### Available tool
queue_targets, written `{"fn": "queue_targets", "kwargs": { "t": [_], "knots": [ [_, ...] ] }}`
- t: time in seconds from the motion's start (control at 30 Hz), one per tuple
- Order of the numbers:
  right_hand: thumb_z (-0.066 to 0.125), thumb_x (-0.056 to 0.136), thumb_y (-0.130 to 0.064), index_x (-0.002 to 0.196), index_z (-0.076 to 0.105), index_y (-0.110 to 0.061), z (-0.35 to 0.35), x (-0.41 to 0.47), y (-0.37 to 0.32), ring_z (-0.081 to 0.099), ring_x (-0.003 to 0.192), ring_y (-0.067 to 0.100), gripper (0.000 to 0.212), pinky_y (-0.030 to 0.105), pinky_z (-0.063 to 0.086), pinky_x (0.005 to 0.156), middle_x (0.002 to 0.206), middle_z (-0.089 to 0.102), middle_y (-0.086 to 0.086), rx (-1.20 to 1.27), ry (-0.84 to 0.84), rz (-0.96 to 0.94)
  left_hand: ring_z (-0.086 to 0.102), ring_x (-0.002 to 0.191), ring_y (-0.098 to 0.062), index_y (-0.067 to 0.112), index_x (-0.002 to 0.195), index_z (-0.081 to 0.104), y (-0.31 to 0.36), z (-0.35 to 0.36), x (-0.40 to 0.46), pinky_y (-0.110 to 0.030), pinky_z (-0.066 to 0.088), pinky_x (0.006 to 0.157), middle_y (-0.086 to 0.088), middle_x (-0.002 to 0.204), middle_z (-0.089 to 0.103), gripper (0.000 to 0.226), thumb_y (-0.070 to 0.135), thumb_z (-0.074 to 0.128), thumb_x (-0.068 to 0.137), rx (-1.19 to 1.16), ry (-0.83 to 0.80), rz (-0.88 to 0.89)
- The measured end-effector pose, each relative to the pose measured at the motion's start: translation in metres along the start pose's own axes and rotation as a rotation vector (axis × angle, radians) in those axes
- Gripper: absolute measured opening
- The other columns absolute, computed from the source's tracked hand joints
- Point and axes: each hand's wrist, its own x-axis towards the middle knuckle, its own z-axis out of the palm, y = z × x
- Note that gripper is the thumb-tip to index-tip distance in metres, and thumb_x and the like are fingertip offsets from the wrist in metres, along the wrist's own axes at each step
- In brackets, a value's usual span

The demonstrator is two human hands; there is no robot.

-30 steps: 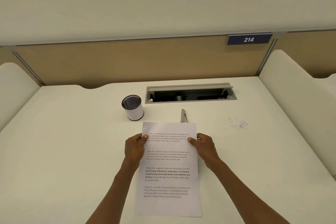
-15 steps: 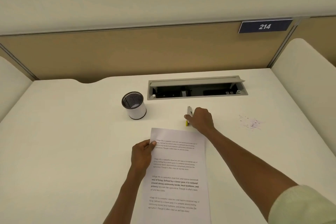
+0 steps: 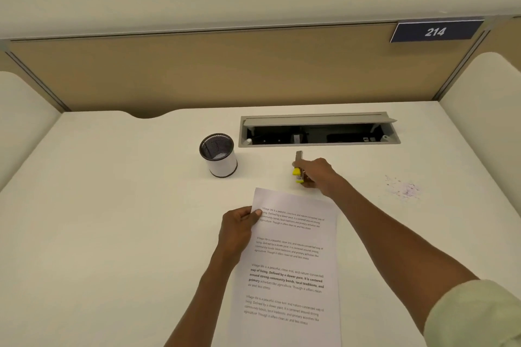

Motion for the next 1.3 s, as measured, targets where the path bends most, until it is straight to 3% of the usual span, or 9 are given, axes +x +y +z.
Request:
{"fn": "queue_targets", "kwargs": {
  "t": [0.07, 0.17, 0.37, 0.57, 0.83, 1.07, 1.3],
  "knots": [
    [0.070, 0.084, -0.023, 0.101, 0.066, -0.001, 0.000, -0.009, -0.003, 0.067, 0.074, 0.024, 0.028, 0.029, 0.054, 0.064, 0.091, 0.068, 0.014, 0.200, -0.124, -0.028, 0.077, 0.083, -0.028, 0.017, 0.094, 0.079, 0.003, 0.002, -0.003, -0.052, 0.059, 0.087, -0.004, 0.088, 0.080, 0.017, 0.025, 0.065, 0.097, 0.011, -0.009, 0.008],
    [0.068, 0.088, -0.016, 0.103, 0.064, -0.001, 0.001, -0.028, -0.005, 0.068, 0.081, 0.025, 0.022, 0.030, 0.054, 0.073, 0.090, 0.069, 0.015, 0.365, -0.277, -0.121, 0.077, 0.081, -0.025, 0.018, 0.096, 0.079, 0.009, 0.004, -0.009, -0.050, 0.060, 0.086, -0.003, 0.087, 0.080, 0.017, 0.025, 0.064, 0.098, 0.024, -0.012, 0.029],
    [0.067, 0.089, -0.008, 0.118, 0.060, -0.003, -0.002, -0.059, -0.001, 0.067, 0.106, 0.032, 0.030, 0.042, 0.053, 0.096, 0.111, 0.071, 0.017, 0.211, -0.360, -0.347, 0.077, 0.079, -0.023, 0.018, 0.097, 0.078, 0.021, 0.008, -0.023, -0.044, 0.060, 0.081, -0.002, 0.085, 0.079, 0.016, 0.024, 0.064, 0.098, 0.031, 0.004, 0.092],
    [0.071, 0.085, -0.010, 0.116, 0.062, -0.008, -0.006, -0.088, -0.001, 0.069, 0.103, 0.026, 0.032, 0.042, 0.051, 0.098, 0.109, 0.073, 0.009, 0.037, -0.314, -0.500, 0.077, 0.079, -0.025, 0.019, 0.098, 0.079, 0.027, 0.012, -0.032, -0.043, 0.060, 0.077, -0.002, 0.084, 0.079, 0.016, 0.022, 0.063, 0.098, 0.051, 0.013, 0.150],
    [0.071, 0.085, -0.010, 0.118, 0.062, -0.011, -0.007, -0.109, -0.003, 0.069, 0.102, 0.018, 0.034, 0.034, 0.052, 0.095, 0.108, 0.074, 0.003, 0.004, -0.340, -0.540, 0.076, 0.076, -0.022, 0.018, 0.100, 0.078, 0.039, 0.019, -0.042, -0.038, 0.059, 0.072, 0.000, 0.083, 0.079, 0.015, 0.021, 0.063, 0.098, 0.081, 0.004, 0.194],
    [0.068, 0.088, -0.009, 0.114, 0.065, -0.010, -0.007, -0.118, -0.001, 0.070, 0.098, 0.010, 0.027, 0.019, 0.052, 0.083, 0.105, 0.075, 0.000, 0.005, -0.303, -0.564, 0.076, 0.074, -0.018, 0.020, 0.100, 0.078, 0.042, 0.020, -0.045, -0.037, 0.059, 0.072, 0.003, 0.083, 0.079, 0.015, 0.022, 0.063, 0.099, 0.124, 0.011, 0.225],
    [0.069, 0.087, -0.010, 0.107, 0.066, -0.016, -0.004, -0.122, -0.002, 0.070, 0.095, 0.009, 0.021, 0.018, 0.051, 0.080, 0.099, 0.076, -0.005, 0.012, -0.263, -0.563, 0.076, 0.072, -0.017, 0.022, 0.101, 0.078, 0.043, 0.019, -0.045, -0.041, 0.060, 0.073, 0.005, 0.083, 0.079, 0.015, 0.026, 0.063, 0.099, 0.153, 0.023, 0.233]
  ]
}}
